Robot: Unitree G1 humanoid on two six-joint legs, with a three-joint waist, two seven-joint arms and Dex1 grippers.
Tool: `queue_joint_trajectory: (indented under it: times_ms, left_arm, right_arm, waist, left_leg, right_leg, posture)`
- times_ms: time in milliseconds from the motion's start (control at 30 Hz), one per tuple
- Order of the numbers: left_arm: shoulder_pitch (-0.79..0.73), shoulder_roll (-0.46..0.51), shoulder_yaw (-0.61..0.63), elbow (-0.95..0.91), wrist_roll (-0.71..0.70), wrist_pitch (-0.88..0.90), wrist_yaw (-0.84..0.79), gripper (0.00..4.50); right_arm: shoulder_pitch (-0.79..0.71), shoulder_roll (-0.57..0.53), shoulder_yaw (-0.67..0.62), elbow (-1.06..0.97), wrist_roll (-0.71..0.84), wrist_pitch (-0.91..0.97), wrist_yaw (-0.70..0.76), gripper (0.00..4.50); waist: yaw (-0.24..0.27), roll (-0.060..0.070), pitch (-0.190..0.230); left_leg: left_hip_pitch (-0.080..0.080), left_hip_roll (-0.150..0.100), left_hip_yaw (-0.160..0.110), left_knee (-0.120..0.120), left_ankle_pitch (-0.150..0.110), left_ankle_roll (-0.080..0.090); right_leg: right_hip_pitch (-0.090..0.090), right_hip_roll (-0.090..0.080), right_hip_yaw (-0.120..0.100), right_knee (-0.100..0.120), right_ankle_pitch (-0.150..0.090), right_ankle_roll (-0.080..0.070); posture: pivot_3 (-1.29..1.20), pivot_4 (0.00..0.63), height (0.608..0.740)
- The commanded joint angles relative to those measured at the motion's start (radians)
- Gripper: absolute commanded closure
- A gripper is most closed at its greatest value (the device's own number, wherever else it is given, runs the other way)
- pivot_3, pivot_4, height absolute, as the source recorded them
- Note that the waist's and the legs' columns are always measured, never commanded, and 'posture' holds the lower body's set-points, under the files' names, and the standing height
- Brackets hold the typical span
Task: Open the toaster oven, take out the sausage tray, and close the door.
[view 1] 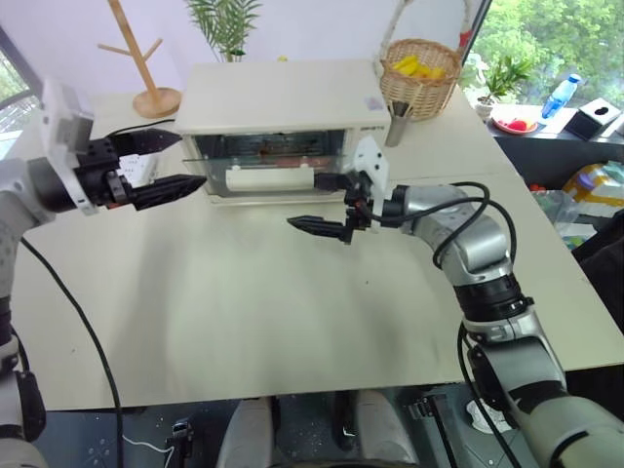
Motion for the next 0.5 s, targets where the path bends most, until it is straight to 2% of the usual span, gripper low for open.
queue_joint_trajectory:
  times_ms: [33, 100, 333, 500]
  left_arm:
    - [-0.065, -0.014, -0.006, 0.039, 0.012, -0.019, -0.007, 0.3]
    - [-0.096, -0.028, -0.033, 0.068, 0.036, -0.039, -0.022, 0.81]
    - [-0.203, -0.1, -0.132, 0.212, 0.155, -0.162, -0.064, 4.46]
    - [-0.263, -0.157, -0.194, 0.318, 0.246, -0.252, -0.083, 4.46]
  right_arm:
    - [0.007, 0.009, -0.011, -0.116, 0.04, 0.003, -0.006, 0.0]
    - [0.026, 0.013, -0.01, -0.134, 0.041, 0.011, -0.019, 0.0]
    - [0.104, 0.019, 0.005, -0.202, 0.045, 0.029, -0.052, 0.0]
    - [0.121, 0.029, 0.005, -0.211, 0.038, 0.032, -0.083, 0.0]
  waist:
    - [0.0, 0.0, 0.0]
    - [0.0, 0.0, 0.0]
    - [0.001, 0.0, 0.0]
    - [0.0, 0.0, 0.0]
  left_leg:
    - [0.0, 0.0, 0.0, 0.0, 0.0, 0.0]
    - [0.0, 0.0, 0.0, 0.0, 0.0, 0.0]
    - [0.0, 0.0, 0.0, 0.0, 0.0, 0.0]
    - [0.0, 0.0, 0.0, 0.001, 0.0, 0.0]
  right_leg:
    - [0.0, 0.0, 0.0, 0.0, 0.0, 0.0]
    - [0.0, 0.0, 0.0, 0.0, 0.0, 0.0]
    - [0.0, 0.001, 0.0, 0.0, 0.0, 0.0]
    - [0.0, 0.001, 0.001, 0.001, 0.0, 0.0]
  posture:
    - [0.0, 0.15, 0.734]
    - [0.0, 0.15, 0.734]
    - [0.0, 0.15, 0.734]
    - [0.0, 0.15, 0.734]
